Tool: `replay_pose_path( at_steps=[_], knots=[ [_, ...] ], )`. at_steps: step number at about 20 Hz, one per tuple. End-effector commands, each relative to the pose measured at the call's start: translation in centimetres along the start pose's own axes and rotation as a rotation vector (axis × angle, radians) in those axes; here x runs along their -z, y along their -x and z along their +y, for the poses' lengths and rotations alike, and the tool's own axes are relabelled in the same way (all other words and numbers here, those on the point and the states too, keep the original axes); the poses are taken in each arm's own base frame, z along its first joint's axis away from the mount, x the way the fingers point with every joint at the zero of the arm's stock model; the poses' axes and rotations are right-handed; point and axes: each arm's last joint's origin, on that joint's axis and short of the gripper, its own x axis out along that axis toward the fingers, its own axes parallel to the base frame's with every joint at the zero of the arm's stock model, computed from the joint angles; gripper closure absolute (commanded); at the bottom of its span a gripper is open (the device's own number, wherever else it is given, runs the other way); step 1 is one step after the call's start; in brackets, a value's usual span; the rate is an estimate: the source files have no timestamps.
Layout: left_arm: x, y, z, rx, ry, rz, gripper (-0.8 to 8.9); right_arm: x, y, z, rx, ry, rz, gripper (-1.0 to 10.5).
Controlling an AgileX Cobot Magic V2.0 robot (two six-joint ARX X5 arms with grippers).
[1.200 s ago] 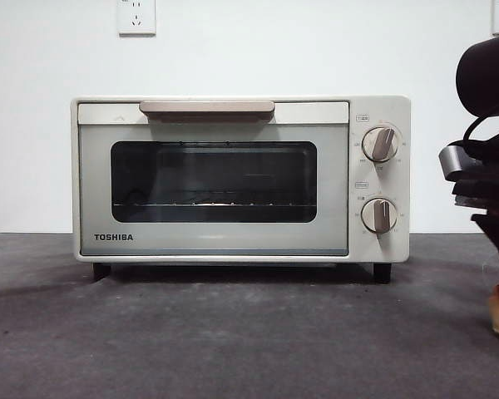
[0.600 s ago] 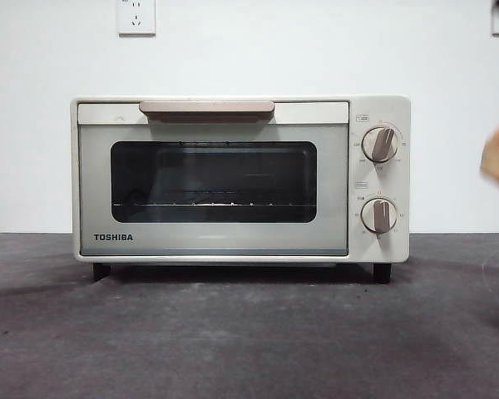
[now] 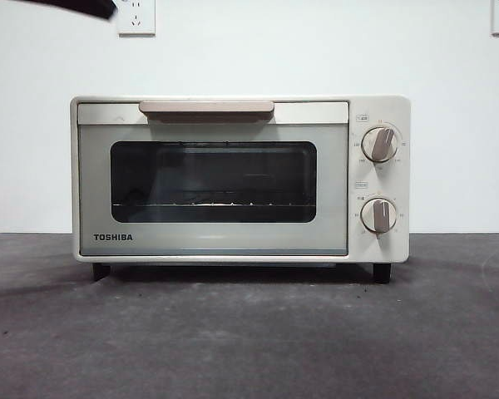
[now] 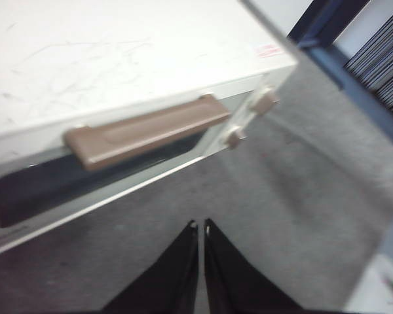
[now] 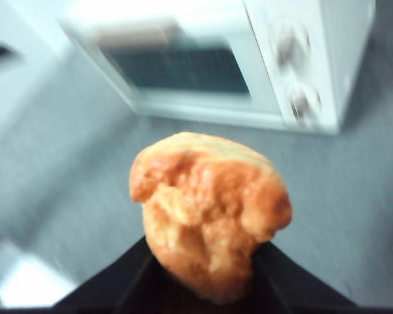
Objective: The left arm flap open the oven, the right arm pick bread and place it into oven, the left arm flap close the oven
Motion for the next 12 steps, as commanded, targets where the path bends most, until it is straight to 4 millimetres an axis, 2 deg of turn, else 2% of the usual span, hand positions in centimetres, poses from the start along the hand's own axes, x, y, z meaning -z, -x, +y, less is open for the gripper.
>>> replay_pose_path(
  at_steps=[1,6,12],
  knots=[
    [-1.9,-2.1,0.2,-0.025,-0.105,0.031,7.98,-0.9,0.5,0.6,-0.046,-0.032,-0.093,8.1],
    [-4.3,-4.9,0.1,-0.031,-0.193,0.055,7.98,-1.3,0.5,0.7,-0.065,-0.034,-0.132,8.1],
    [-6.9,-7.3,-0.1,-0.038,-0.264,0.043,7.98,-1.3,0.5,0.7,-0.066,-0.052,-0.131,8.1]
  ],
)
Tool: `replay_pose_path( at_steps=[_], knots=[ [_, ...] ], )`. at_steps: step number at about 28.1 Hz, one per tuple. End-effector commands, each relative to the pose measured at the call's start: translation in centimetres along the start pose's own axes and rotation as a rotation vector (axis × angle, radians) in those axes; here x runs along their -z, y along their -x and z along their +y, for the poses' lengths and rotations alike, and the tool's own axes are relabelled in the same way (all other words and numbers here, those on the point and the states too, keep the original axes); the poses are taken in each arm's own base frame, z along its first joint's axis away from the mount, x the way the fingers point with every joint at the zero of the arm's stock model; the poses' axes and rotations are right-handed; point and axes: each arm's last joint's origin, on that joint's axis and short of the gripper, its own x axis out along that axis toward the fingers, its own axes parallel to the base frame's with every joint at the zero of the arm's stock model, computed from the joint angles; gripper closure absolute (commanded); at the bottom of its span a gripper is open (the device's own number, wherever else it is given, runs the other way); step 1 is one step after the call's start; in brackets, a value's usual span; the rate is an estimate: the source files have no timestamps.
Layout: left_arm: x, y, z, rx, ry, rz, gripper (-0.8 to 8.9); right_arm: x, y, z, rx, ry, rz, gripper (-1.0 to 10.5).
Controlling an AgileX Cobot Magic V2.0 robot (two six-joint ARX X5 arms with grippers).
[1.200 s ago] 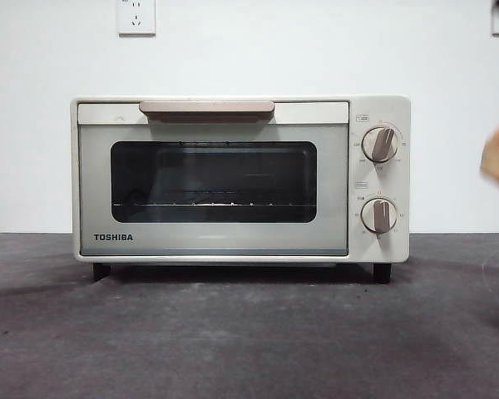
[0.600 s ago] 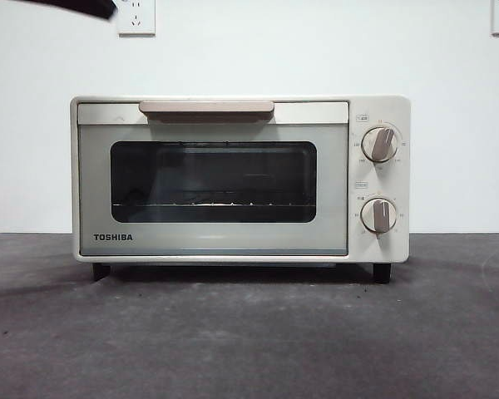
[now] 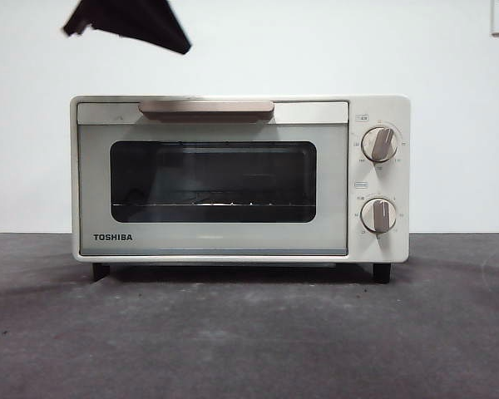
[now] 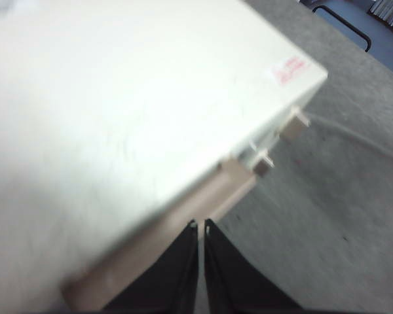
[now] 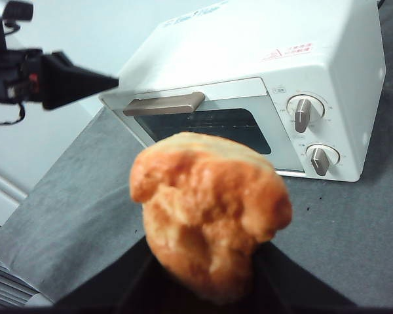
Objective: The left arm flap open the oven, the right arm pick bread and place it into oven, the left arm flap close the oven
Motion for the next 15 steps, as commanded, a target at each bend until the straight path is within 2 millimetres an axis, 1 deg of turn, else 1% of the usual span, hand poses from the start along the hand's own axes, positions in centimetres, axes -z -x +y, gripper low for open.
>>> replay_pose_path(
  at_steps=[1,3,9,15],
  knots=[
    [-1.2,-1.1,0.2,-0.009,-0.067,-0.008,7.98,-0.3,0.2,0.3,-0.016,-0.008,-0.016,8.1],
    [-1.3,-1.8,0.4,-0.007,-0.070,0.003,7.98,-0.3,0.2,0.3,-0.016,-0.008,-0.016,8.1],
    [-0.5,-3.3,0.8,0.003,-0.068,0.067,7.98,-0.3,0.2,0.3,-0.016,-0.008,-0.016,8.1],
    [0.0,-3.9,0.5,0.022,-0.091,0.113,7.98,-0.3,0.2,0.3,-0.015,-0.008,-0.015,8.1]
  ],
)
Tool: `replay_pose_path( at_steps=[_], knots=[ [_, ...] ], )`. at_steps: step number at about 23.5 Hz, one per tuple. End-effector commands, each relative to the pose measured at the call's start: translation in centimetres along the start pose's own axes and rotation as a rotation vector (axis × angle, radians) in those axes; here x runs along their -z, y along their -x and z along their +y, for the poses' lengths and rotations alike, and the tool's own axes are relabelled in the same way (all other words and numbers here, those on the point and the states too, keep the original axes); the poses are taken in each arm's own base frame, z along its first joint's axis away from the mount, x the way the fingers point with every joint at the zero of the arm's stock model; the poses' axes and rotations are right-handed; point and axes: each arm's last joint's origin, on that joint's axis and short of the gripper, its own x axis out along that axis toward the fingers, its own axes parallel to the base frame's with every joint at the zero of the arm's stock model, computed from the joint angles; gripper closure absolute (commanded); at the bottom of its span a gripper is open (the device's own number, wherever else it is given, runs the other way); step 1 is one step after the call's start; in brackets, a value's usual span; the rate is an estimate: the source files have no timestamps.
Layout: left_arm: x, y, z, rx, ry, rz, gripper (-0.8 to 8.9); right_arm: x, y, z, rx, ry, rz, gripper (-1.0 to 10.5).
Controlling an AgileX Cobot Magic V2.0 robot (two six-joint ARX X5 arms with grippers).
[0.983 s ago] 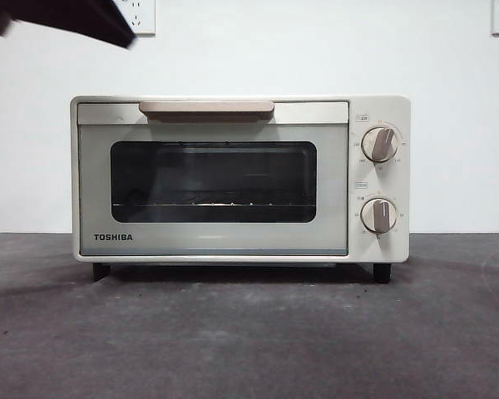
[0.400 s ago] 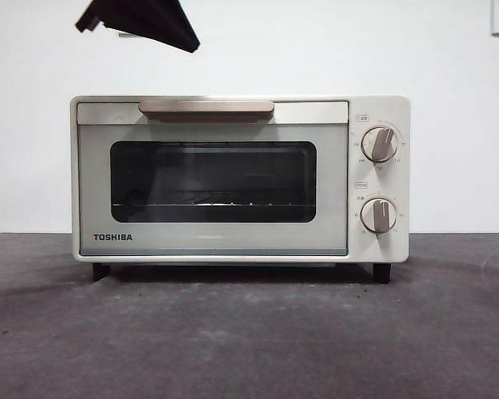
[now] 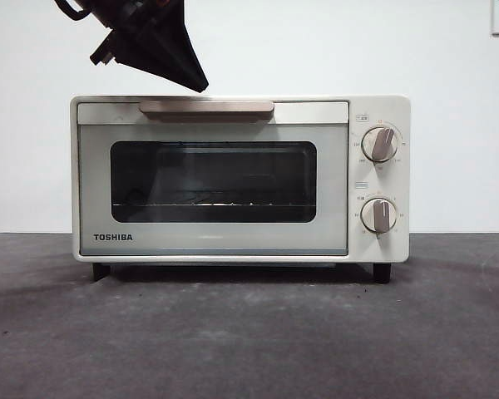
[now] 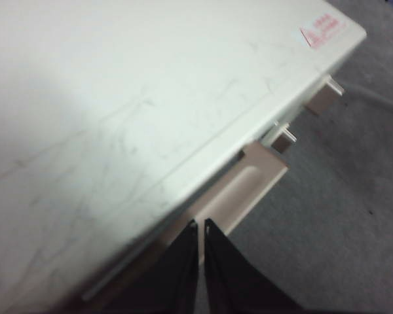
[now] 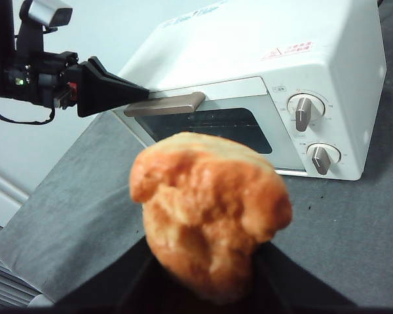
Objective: The left arm flap open the oven, the right arm pick bread and place it into oven, the left arm flap close the oven
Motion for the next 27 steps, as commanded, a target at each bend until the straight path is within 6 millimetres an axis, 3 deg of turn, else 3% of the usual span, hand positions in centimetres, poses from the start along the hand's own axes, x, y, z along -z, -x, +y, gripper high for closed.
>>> replay_pose_path(
  at_steps=[1,10,17,27],
  knots=[
    [-0.4,-0.5,-0.1,0.007,-0.048,-0.006,7.98,-0.3,0.2,0.3,-0.015,-0.001,-0.015,8.1],
    [-0.3,-0.7,0.1,-0.041,-0.052,0.014,7.98,-0.3,0.2,0.3,-0.015,-0.002,-0.014,8.1],
    [0.6,-2.2,0.6,-0.031,-0.025,0.085,7.98,-0.3,0.2,0.3,-0.016,-0.002,-0.013,8.1],
    [1.5,-2.1,-0.3,0.004,-0.052,0.193,7.98,-0.3,0.2,0.3,-0.015,-0.001,-0.014,8.1]
  ],
)
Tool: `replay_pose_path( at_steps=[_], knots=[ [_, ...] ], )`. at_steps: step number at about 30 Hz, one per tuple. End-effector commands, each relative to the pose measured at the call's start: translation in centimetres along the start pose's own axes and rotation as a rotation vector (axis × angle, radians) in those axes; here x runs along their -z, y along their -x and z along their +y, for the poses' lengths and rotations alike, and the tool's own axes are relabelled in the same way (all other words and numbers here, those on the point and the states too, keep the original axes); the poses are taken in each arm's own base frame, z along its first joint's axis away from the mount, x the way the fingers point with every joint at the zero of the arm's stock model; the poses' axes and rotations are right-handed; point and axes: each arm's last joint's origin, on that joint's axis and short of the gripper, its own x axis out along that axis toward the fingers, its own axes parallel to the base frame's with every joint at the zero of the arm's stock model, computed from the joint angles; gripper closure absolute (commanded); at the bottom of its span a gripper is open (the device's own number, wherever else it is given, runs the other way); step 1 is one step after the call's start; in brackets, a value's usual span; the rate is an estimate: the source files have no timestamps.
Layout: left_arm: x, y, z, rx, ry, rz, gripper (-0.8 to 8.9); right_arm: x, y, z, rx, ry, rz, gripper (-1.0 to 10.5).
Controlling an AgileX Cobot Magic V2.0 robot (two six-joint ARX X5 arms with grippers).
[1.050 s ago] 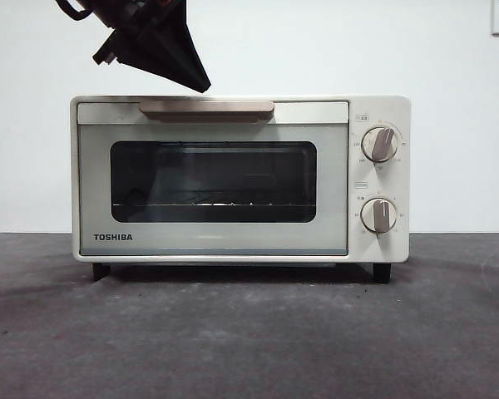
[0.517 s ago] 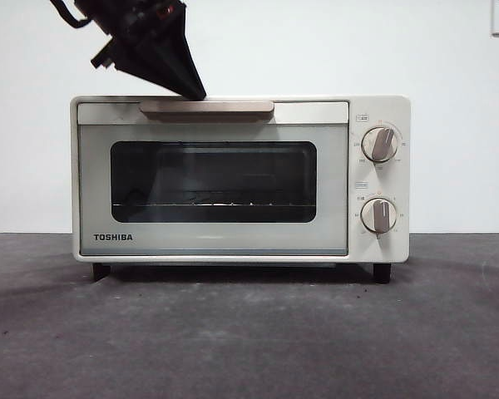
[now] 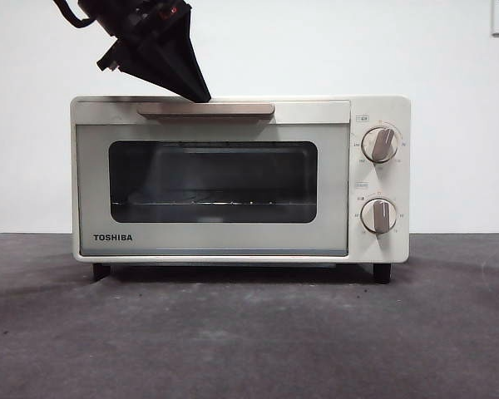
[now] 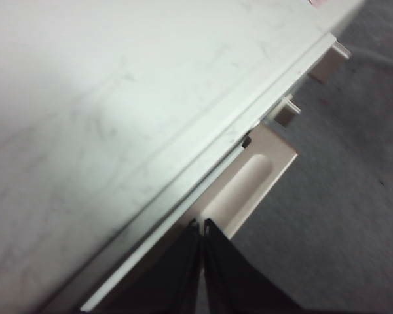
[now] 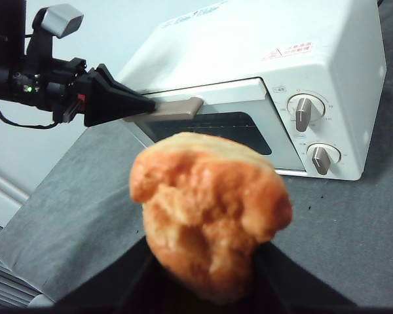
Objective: The left arm flap open the oven, the right arm pick bread and place it into oven, the left arm flap close the oven
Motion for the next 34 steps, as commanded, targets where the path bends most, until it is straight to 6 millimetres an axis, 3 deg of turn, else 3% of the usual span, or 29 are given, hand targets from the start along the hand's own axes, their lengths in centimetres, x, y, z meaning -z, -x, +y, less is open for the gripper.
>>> replay_pose_path(
  at_steps=[1,13,34],
  knots=[
    [1.2,-1.3,-0.1,0.018,0.006,0.120,7.98,-0.3,0.2,0.3,-0.014,-0.001,-0.013,8.1],
    [3.6,-2.6,-2.4,0.081,0.004,0.251,7.98,-0.2,0.2,0.2,-0.013,0.001,-0.011,8.1],
    [11.0,-4.4,-6.1,-0.042,0.066,0.153,7.98,-0.1,0.2,0.2,-0.002,-0.001,0.003,8.1]
  ],
)
